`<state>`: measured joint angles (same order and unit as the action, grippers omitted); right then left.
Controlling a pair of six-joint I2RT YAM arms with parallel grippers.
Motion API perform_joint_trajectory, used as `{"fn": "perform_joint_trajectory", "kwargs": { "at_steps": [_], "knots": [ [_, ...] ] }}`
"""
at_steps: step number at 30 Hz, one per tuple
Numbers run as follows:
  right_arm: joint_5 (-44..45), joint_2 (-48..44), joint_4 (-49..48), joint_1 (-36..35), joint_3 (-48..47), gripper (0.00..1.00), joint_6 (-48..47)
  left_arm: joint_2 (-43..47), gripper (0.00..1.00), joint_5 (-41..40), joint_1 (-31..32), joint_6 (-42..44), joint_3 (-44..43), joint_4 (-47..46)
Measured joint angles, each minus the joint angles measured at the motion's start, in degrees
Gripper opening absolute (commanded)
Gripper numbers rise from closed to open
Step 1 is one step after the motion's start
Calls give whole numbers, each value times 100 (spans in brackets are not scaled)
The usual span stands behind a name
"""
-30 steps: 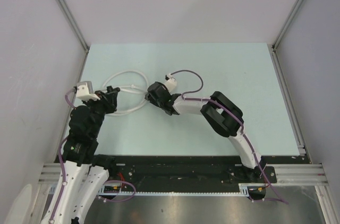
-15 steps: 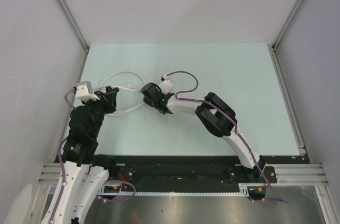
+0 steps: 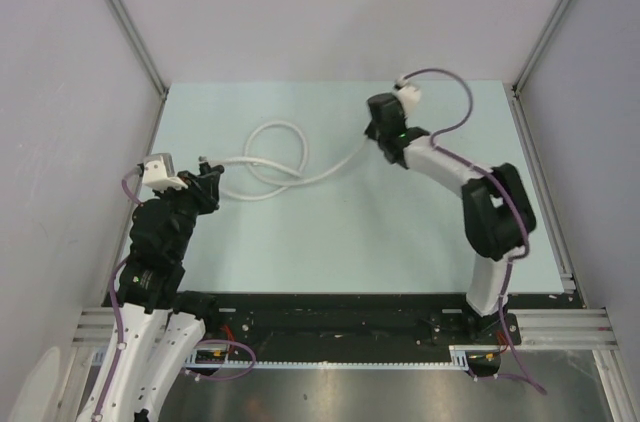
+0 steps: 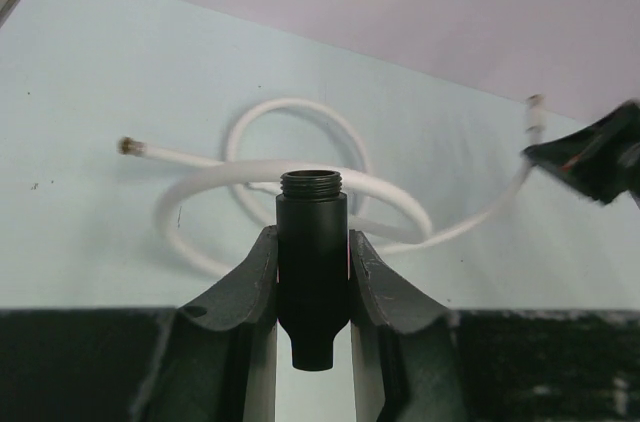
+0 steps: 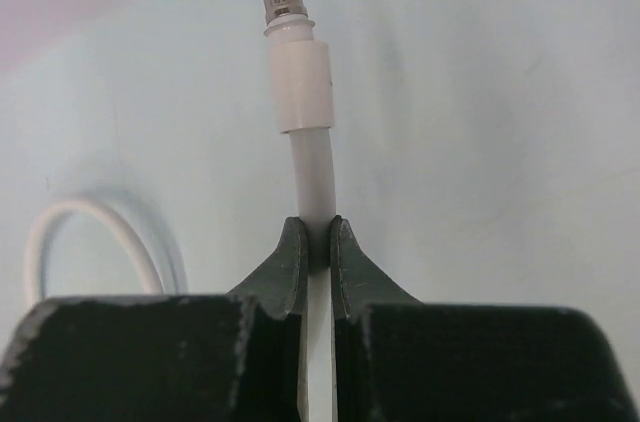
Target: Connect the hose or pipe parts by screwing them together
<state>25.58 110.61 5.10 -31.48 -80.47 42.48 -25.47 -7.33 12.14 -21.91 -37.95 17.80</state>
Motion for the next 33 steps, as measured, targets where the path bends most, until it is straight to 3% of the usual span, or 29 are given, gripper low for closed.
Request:
{"fn": "perform_joint_trajectory", "kwargs": {
  "at_steps": [9,12,16,21,26,33],
  "knots": [
    [1086,-2208,-212,1908,-50,0,-2533,-33,0,7,0,0,0,0],
    [1432,-2487,-592,2107,-179,0,-3412,-70,0,11,0,-2,0,0],
    [1207,-2632,-887,1921,-188,0,-4194,-90,0,20,0,-2,0,2],
    [330,-2651,-855,927,247,0,-4944,-125,0,31,0,-7,0,2],
    [-4,-2549,-748,-931,1311,0,-5528,-264,0,59,0,-48,0,0],
    [33,-1246,-745,-2942,1871,0,-5893,-704,0,186,-9,-144,0,4]
  ]
}}
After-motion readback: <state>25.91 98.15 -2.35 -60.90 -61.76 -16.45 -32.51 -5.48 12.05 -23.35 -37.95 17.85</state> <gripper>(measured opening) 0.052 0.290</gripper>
